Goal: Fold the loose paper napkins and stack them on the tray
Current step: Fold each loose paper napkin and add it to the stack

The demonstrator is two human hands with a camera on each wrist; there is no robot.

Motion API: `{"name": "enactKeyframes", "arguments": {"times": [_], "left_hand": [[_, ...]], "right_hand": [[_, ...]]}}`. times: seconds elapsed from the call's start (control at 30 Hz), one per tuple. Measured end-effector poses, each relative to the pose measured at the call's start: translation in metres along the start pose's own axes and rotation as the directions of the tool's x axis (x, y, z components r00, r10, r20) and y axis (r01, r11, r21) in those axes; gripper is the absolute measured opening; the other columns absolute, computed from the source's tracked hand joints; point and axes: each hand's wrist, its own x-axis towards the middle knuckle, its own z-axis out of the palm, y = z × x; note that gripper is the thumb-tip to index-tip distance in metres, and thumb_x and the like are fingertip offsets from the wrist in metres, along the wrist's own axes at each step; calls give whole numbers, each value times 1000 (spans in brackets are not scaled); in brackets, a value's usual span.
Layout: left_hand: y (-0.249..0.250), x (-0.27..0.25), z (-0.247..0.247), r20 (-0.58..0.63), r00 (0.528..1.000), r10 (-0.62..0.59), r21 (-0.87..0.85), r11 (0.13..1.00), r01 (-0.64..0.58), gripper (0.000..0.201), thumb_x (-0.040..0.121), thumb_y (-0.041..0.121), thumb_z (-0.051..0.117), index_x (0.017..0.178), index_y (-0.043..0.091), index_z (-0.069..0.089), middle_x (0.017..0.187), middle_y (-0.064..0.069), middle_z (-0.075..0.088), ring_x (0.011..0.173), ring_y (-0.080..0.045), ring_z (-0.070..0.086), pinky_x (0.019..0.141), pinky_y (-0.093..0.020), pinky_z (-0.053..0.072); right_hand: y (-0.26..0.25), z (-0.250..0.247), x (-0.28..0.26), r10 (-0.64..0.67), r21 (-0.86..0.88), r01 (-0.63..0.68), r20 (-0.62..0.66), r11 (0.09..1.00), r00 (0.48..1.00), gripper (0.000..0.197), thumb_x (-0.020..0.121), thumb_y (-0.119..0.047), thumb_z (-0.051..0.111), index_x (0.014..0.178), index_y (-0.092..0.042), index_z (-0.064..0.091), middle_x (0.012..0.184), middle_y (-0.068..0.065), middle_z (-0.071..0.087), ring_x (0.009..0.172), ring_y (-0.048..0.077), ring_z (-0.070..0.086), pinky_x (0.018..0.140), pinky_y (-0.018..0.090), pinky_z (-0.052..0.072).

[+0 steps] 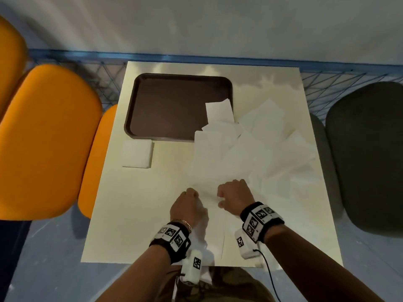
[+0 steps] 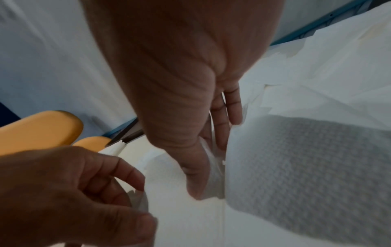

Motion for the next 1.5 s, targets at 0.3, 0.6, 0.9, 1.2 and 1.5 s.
{"name": "enactKeyframes", "arguments": {"times": [0.3,0.6,0.9,1.2,1.5], "left_hand": [[-3,-39,-13,-55,998,4,-329,944,-22,22,85,50,81,82,31,71,78,10,73,74,-12,66,67,-26,49],[39,-102,-74,-63,998,-5,-883,465,-53,21,91,22,80,110,12,81,107,-7,81,95,-25,77,86,-48,63],[51,-114,-104,-133,991,-1,-886,448,-119,19,91,13,79,110,10,79,110,-9,80,95,-32,76,88,-54,61],[36,-107,-139,-142,983,115,-828,530,-181,35,87,-21,63,89,8,83,104,-7,81,85,-21,74,70,-37,56],[15,-112,-183,-41,993,113,-949,306,-73,27,106,27,59,130,30,68,115,-5,79,107,-27,74,93,-45,59]], "right_hand": [[16,-60,-27,-95,614,91,-26,784,995,15,83,-27,89,82,-32,75,84,-12,74,73,0,62,71,20,47],[16,-120,-75,-216,920,60,27,388,976,20,86,-12,88,102,-5,78,61,-13,65,67,11,66,82,35,62],[16,-132,-89,-185,935,93,-29,343,982,10,92,-4,80,101,-1,80,94,15,81,85,28,79,79,37,66],[-14,-138,-90,-108,960,68,-39,273,993,33,96,0,66,113,-22,83,78,9,75,71,17,70,71,31,60],[-59,-151,-86,76,960,223,-238,167,968,28,99,0,68,102,-22,85,99,5,83,81,16,76,67,26,60]]}}
